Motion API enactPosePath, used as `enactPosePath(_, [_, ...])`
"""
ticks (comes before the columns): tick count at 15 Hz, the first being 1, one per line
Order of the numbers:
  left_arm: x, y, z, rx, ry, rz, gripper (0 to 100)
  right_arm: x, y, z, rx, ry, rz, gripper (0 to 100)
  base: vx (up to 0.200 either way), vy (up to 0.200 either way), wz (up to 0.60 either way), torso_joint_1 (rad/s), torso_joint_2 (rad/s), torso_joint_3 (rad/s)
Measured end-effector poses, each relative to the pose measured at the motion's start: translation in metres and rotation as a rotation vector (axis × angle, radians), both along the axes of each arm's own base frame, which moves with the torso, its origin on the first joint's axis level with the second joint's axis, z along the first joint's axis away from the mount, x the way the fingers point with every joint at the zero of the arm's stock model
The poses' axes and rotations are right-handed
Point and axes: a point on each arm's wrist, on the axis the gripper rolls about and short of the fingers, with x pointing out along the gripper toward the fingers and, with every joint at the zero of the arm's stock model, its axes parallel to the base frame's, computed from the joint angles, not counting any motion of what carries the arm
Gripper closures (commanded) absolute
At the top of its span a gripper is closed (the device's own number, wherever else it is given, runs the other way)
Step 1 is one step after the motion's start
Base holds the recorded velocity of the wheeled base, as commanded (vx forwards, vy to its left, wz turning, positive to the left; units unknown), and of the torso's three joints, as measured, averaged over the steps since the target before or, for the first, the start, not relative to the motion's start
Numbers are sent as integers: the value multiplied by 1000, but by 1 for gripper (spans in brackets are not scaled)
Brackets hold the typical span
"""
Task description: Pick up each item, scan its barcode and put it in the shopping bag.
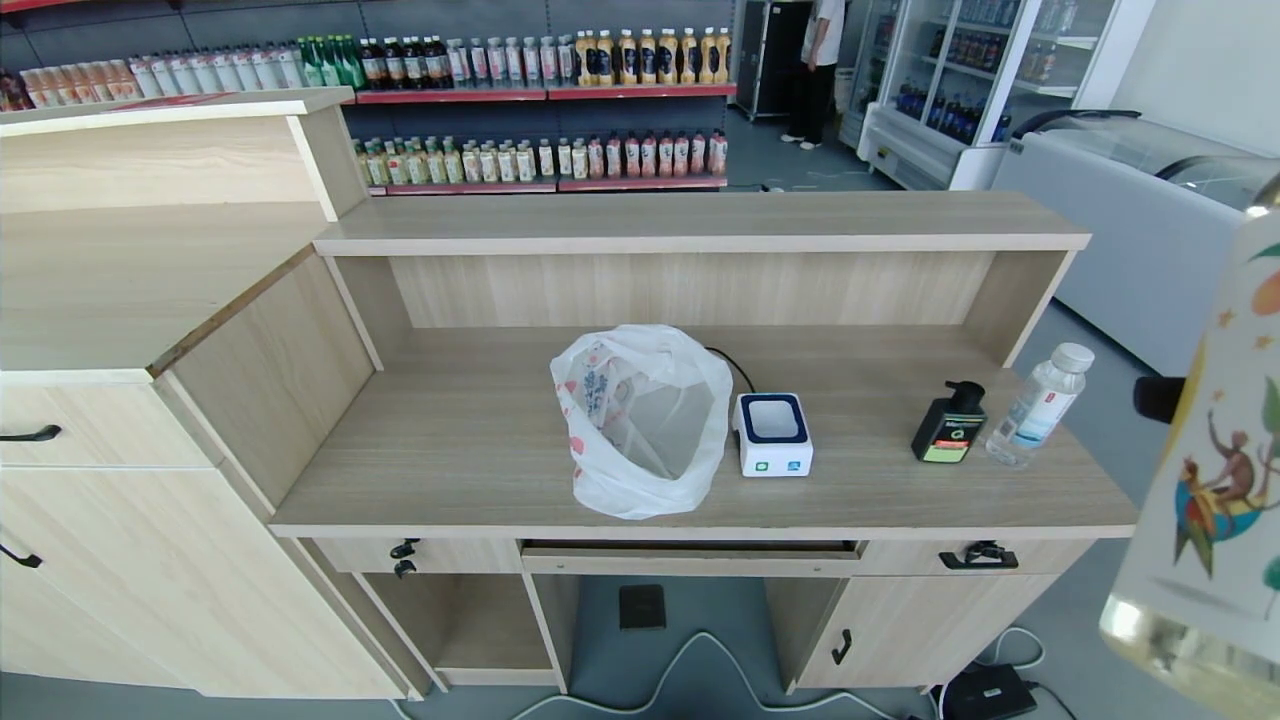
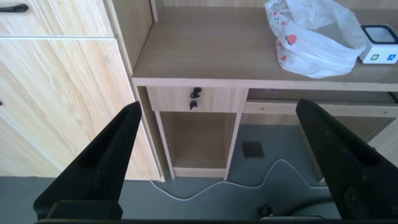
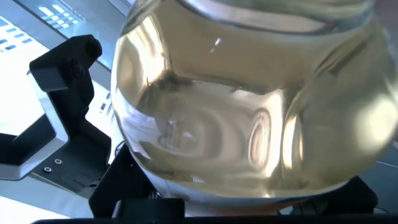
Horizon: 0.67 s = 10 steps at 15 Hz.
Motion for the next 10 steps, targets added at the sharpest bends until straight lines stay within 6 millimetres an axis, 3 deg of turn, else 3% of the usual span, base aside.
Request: enactPosePath(10, [0,0,0,0,0,0,0,2,0,-5,-13,-13,-8,100,0,0,0,0,0,0])
